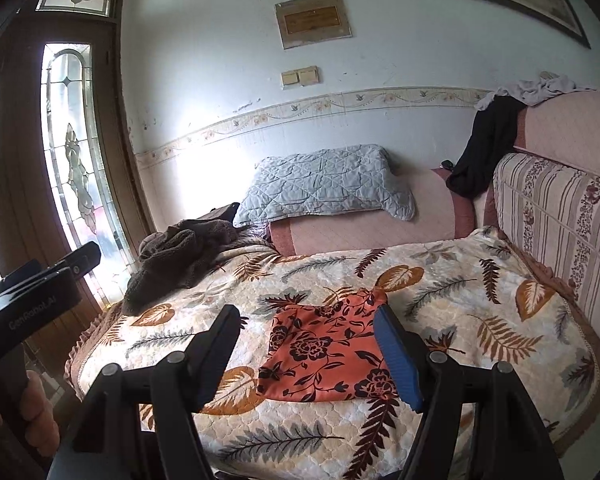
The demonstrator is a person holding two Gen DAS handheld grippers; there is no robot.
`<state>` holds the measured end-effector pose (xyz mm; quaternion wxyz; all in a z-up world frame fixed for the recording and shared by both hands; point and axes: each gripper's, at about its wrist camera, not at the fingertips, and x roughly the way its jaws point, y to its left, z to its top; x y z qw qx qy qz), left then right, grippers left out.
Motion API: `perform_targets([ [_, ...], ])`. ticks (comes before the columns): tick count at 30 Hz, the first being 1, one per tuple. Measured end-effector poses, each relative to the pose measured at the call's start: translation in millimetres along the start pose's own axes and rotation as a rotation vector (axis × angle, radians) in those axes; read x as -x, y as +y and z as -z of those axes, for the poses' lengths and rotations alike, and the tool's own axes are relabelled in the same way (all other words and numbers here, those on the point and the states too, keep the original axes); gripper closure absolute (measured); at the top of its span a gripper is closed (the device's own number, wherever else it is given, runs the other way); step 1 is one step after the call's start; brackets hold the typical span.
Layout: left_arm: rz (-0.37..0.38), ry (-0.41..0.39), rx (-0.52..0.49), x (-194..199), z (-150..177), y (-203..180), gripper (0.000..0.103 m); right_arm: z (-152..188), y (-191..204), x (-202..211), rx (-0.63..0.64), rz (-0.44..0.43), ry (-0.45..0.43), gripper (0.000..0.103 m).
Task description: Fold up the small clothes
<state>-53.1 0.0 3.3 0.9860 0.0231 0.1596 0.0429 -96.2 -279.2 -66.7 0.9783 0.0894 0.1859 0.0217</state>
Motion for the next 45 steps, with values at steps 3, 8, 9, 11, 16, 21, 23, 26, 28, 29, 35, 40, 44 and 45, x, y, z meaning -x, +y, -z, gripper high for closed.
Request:
perform_targets([
  [3,-0.002,-0.003,-0.002,3,-1,2,0.000,0,3,0,0.005,0.010,0.006,0.030],
  [8,-0.017,-0.011,-0.006,7,-2,4,0.000,-3,3,5,-0.011,0.014,0.001,0.030],
  [9,-0.016,-0.011,-0.005,7,-2,5,0.000,-4,3,7,-0.011,0.016,-0.004,0.030],
  [11,-0.016,-0.012,-0.004,7,-2,5,0.000,-6,5,11,-0.006,0.023,-0.015,0.030],
  [16,-0.016,-0.019,-0.012,10,-5,5,0.000,-11,8,17,0.005,0.030,-0.034,0.030],
  [21,-0.016,-0.028,-0.013,16,-7,5,0.000,-11,9,18,0.004,0.031,-0.034,0.030],
  [23,-0.016,-0.032,-0.014,19,-7,5,0.000,-11,8,18,0.004,0.031,-0.033,0.030],
  [26,-0.011,-0.036,-0.012,21,-8,6,0.000,-11,10,20,0.002,0.036,-0.034,0.030],
  [28,-0.010,-0.036,-0.011,21,-8,6,0.000,-11,11,20,0.002,0.037,-0.032,0.030],
  [29,-0.007,-0.035,-0.012,22,-8,6,0.000,-11,11,20,0.002,0.038,-0.033,0.030],
  [35,0.003,-0.034,-0.018,21,-7,4,0.000,-9,11,20,0.000,0.044,-0.029,0.030],
  [40,0.011,-0.029,-0.015,18,-8,5,0.000,-9,7,16,-0.003,0.047,-0.021,0.030],
  [44,0.015,-0.028,-0.013,18,-8,5,0.000,-10,6,15,0.001,0.048,-0.026,0.030],
  [45,0.017,-0.028,-0.013,18,-8,5,0.000,-10,7,14,0.003,0.049,-0.027,0.030],
])
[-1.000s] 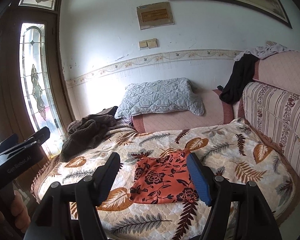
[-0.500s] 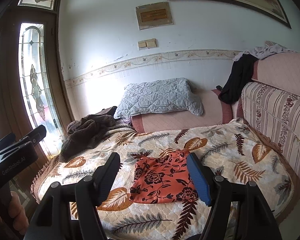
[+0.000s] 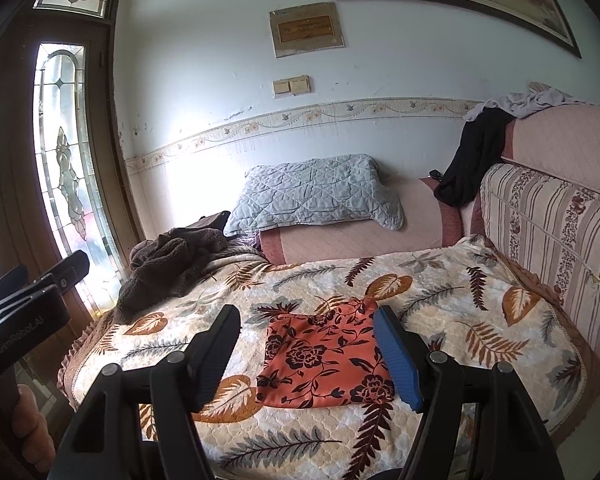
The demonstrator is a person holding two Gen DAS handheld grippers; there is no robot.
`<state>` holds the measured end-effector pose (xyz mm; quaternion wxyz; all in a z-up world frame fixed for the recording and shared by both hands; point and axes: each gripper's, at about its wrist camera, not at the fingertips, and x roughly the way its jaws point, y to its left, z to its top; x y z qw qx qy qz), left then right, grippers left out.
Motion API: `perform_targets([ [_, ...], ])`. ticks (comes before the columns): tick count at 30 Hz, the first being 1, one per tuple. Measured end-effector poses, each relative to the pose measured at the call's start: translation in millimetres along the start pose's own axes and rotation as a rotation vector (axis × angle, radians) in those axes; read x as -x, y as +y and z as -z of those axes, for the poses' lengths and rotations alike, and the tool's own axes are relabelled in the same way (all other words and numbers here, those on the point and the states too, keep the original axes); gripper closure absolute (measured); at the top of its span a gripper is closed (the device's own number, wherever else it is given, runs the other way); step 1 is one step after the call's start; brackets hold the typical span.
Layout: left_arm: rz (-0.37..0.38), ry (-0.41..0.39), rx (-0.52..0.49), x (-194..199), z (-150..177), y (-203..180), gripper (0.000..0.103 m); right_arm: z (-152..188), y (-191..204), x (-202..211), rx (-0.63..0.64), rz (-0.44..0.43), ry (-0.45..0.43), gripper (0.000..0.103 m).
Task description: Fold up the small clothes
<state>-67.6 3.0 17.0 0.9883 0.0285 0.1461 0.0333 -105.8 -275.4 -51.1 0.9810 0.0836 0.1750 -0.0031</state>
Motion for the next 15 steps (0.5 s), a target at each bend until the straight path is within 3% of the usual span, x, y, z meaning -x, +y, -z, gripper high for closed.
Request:
perform_targets([
  [15,0.025,-0.005,-0.004,0.3,2.2,0.7,0.000,-0.5,7.5,-1.5,0.016,0.003,0.004,0.030],
])
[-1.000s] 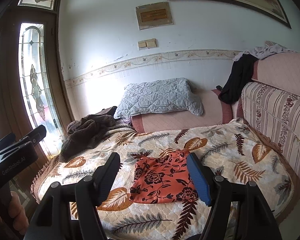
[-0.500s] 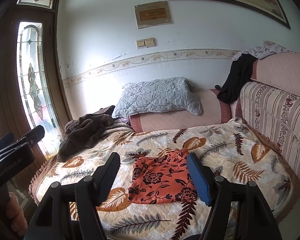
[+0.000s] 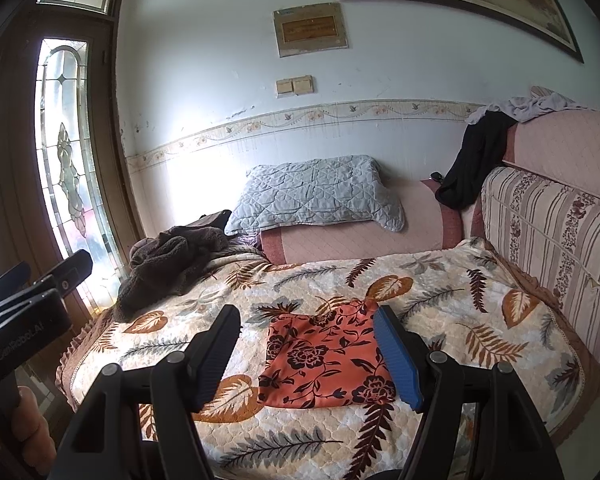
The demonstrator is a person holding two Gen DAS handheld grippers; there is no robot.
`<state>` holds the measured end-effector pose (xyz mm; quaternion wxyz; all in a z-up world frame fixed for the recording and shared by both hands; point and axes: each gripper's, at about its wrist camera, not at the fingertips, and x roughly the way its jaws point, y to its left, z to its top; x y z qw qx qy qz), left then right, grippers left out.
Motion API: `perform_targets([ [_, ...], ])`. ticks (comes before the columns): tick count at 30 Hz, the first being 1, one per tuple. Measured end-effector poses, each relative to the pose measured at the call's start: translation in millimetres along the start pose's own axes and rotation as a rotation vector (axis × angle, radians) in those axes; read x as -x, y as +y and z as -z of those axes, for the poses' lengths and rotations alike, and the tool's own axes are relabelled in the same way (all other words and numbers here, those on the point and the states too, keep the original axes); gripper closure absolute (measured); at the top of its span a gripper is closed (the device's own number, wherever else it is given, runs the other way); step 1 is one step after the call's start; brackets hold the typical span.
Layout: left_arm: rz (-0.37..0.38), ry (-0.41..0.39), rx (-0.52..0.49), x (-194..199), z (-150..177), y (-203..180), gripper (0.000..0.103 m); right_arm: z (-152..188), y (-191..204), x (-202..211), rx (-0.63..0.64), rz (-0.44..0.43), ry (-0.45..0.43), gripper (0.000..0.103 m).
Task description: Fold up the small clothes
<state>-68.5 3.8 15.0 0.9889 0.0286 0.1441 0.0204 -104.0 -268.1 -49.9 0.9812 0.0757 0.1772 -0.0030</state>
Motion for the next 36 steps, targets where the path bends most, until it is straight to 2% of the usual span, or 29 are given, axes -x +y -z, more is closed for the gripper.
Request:
perform_targets([
  [26,0.037,0.052,0.015,-44,-2,0,0.000,-5,11,-46,0.035,-0.002,0.064,0.030],
  [36,0.033,0.038,0.009,-26,-4,3,0.000,-7,14,-33,0.030,-0.006,0.042,0.030],
])
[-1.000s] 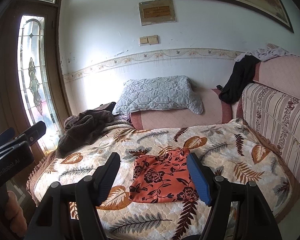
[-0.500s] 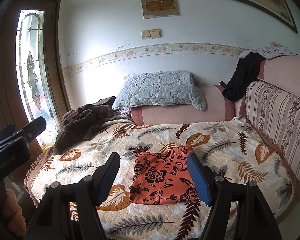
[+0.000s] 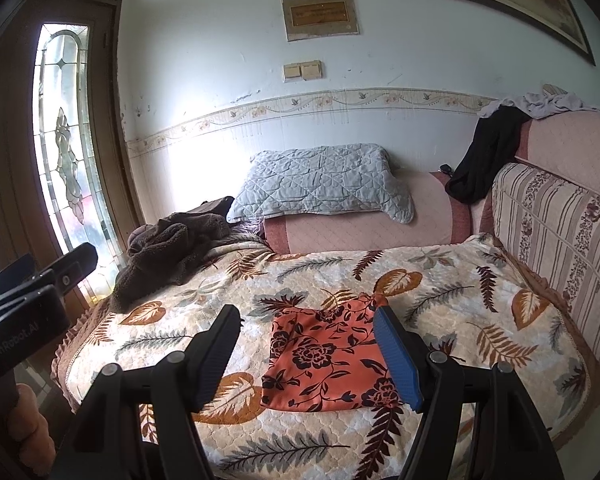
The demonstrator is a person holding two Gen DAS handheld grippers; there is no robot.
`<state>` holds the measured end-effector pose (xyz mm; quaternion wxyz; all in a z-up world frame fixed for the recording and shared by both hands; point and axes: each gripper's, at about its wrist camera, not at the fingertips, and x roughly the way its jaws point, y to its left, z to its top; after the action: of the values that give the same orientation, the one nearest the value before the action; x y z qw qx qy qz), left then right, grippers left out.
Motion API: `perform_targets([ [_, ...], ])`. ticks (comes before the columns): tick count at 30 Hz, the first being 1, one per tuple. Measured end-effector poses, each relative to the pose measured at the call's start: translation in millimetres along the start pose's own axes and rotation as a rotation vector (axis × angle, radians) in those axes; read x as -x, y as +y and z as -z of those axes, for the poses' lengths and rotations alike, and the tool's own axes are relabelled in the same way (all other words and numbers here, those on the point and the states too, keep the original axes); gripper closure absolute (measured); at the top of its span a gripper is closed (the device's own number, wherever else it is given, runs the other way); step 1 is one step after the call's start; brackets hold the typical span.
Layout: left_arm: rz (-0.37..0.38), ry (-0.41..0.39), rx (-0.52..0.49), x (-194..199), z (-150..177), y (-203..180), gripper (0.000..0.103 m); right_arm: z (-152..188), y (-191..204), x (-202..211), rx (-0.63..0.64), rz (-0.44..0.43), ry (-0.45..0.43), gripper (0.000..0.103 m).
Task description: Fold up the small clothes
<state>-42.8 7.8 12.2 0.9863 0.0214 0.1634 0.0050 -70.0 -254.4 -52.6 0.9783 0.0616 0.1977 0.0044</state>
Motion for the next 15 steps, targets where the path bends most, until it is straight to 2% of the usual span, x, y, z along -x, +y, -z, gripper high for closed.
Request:
perform_targets([
  [10,-0.007,-0.053,0.007,29,-10,4,0.000,-7,5,35,-0.011,-0.003,-0.071,0.030],
  [15,-0.005,-0.070,0.005,37,-12,4,0.000,-8,6,41,-0.014,-0.005,-0.077,0.030],
])
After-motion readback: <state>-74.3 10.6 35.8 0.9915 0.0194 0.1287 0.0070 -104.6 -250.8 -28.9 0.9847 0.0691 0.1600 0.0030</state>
